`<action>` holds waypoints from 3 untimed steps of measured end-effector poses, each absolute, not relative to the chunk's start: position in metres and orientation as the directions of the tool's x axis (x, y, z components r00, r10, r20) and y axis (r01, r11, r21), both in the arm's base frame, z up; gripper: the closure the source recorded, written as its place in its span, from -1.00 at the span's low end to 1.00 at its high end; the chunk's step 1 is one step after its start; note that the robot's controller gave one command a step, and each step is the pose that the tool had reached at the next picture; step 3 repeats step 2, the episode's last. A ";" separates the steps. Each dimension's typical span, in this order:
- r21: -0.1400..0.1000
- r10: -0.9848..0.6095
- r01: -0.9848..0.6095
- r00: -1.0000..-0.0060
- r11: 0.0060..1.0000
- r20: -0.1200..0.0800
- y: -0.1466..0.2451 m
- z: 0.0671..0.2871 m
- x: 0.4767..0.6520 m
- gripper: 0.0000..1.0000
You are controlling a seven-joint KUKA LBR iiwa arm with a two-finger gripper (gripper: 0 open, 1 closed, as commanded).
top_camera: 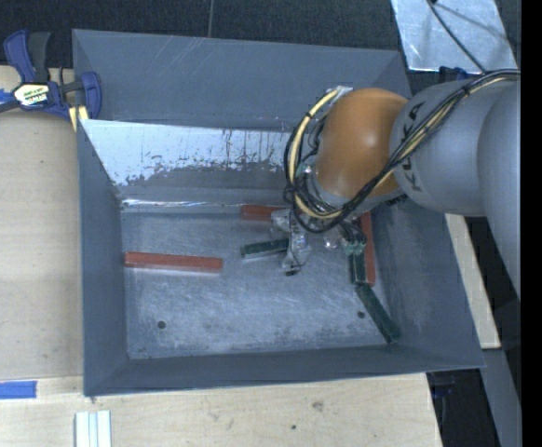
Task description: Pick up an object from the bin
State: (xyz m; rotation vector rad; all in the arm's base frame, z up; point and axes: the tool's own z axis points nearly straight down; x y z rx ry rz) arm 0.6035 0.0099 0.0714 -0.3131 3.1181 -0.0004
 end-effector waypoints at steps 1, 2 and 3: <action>-0.006 -0.687 -0.687 -0.727 0.727 -0.007 0.002 0.141 0.600 1.00; -0.010 -0.729 -0.729 -0.685 0.685 -0.010 0.001 0.291 0.597 1.00; -0.010 -0.729 -0.729 -0.685 0.685 -0.010 0.001 0.291 0.597 1.00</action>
Offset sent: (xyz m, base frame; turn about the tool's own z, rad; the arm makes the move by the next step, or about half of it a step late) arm -0.0055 -0.0069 0.0671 -0.5591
